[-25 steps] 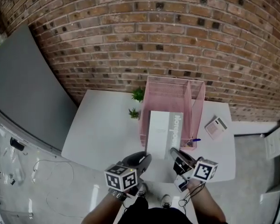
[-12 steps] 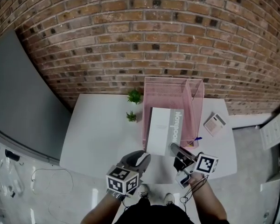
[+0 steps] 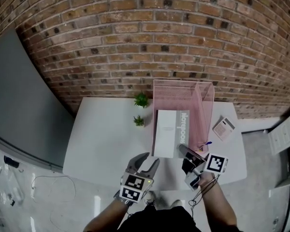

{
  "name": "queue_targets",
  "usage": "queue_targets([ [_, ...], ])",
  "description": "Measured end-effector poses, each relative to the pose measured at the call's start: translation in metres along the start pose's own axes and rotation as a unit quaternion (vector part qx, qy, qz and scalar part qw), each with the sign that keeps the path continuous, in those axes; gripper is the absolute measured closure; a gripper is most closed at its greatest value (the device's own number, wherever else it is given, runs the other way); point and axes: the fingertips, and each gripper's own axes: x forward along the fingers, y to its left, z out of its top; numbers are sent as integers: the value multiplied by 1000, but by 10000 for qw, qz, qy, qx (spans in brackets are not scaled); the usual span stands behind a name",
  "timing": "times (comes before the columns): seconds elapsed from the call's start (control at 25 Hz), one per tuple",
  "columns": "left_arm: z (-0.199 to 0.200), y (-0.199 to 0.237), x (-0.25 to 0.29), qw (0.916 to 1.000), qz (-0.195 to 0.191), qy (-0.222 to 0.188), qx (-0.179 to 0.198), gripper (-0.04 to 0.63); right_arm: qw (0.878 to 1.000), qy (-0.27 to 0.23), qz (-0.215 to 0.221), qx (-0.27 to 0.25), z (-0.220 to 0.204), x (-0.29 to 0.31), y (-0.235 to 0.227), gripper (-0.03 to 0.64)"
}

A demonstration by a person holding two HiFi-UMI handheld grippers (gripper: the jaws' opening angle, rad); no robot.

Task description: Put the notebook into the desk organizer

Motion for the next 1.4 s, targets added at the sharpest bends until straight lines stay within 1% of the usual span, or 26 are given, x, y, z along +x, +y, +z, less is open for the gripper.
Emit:
queue_targets([
  [0.12, 1, 2, 4, 10000, 39, 11, 40, 436, 9999, 70, -11, -95, 0, 3, 0, 591],
  [0.2, 4, 3, 7, 10000, 73, -21, 36, 437, 9997, 152, -72, -153, -2, 4, 1, 567],
  [0.32, 8, 5, 12, 9999, 145, -70, -1, 437, 9986, 313, -156, -398, -3, 5, 3, 542],
  [0.48, 7, 8, 16, 9995, 149, -69, -287, 437, 9953, 521, -331, -753, -4, 2, 1, 516],
  [0.56, 7, 9, 16, 9990, 142, -71, -406, 437, 9940, 638, -320, -823, -6, 2, 2, 499],
  [0.64, 7, 9, 17, 9987, 140, -69, -482, 437, 9921, 763, -320, -946, -7, 1, 4, 482],
  [0.76, 7, 9, 20, 9984, 129, -55, -550, 437, 9878, 905, -472, -1177, -10, -4, 1, 460],
  [0.96, 13, 10, 25, 9981, 119, -87, -606, 437, 9806, 941, -721, -1559, -16, -14, -7, 442],
  [1.12, 16, 10, 28, 9977, 109, -75, -666, 437, 9764, 806, -836, -1821, -17, -24, -7, 428],
  [1.16, 16, 10, 28, 9976, 103, -67, -676, 437, 9736, 762, -861, -1973, -16, -26, -4, 422],
  [1.2, 16, 9, 29, 9976, 96, -63, -683, 437, 9683, 729, -911, -2211, -16, -28, -1, 417],
  [1.24, 16, 9, 30, 9976, 91, -60, -688, 437, 9603, 712, -998, -2507, -15, -29, 3, 411],
  [1.32, 15, 8, 30, 9975, 75, -48, -698, 437, 9388, 736, -1308, -3102, -18, -32, 1, 410],
  [1.4, 15, 5, 31, 9975, 38, -36, -701, 437, 9091, 744, -1733, -3715, -20, -35, -4, 414],
])
